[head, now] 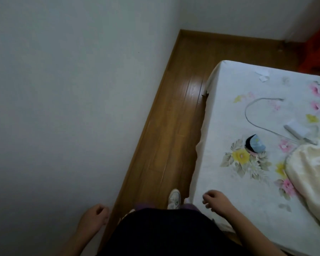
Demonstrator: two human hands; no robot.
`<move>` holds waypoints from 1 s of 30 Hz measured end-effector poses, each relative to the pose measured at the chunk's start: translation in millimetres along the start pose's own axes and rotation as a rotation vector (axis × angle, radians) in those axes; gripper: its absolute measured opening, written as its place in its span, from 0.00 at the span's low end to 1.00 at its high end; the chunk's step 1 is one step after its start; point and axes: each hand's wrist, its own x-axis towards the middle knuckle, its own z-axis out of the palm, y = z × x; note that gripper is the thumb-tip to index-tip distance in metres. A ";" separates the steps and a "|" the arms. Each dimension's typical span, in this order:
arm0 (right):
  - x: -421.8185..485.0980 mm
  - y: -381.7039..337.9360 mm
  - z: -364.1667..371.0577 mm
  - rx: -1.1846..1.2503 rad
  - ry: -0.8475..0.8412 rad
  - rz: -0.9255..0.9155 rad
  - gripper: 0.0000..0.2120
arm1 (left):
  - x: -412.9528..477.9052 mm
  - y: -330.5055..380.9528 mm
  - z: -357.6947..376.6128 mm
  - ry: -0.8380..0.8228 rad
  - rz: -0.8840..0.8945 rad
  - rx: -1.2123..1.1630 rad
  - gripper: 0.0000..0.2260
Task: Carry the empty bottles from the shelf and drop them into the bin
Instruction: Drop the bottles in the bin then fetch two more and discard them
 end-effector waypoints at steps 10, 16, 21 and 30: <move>88.7 -170.5 -66.9 0.088 0.085 -0.159 0.07 | 125.9 127.6 -40.1 -0.082 -0.040 -0.035 0.09; 134.2 -201.7 -103.8 0.196 0.188 0.002 0.07 | 217.8 258.8 -62.8 -0.174 0.070 0.047 0.10; 160.9 -200.9 -132.9 0.324 0.265 0.154 0.07 | 262.7 396.7 -72.6 -0.237 0.264 0.115 0.09; 233.5 -220.8 -213.1 0.434 0.266 0.322 0.07 | 335.6 576.2 -59.5 -0.292 0.361 0.178 0.09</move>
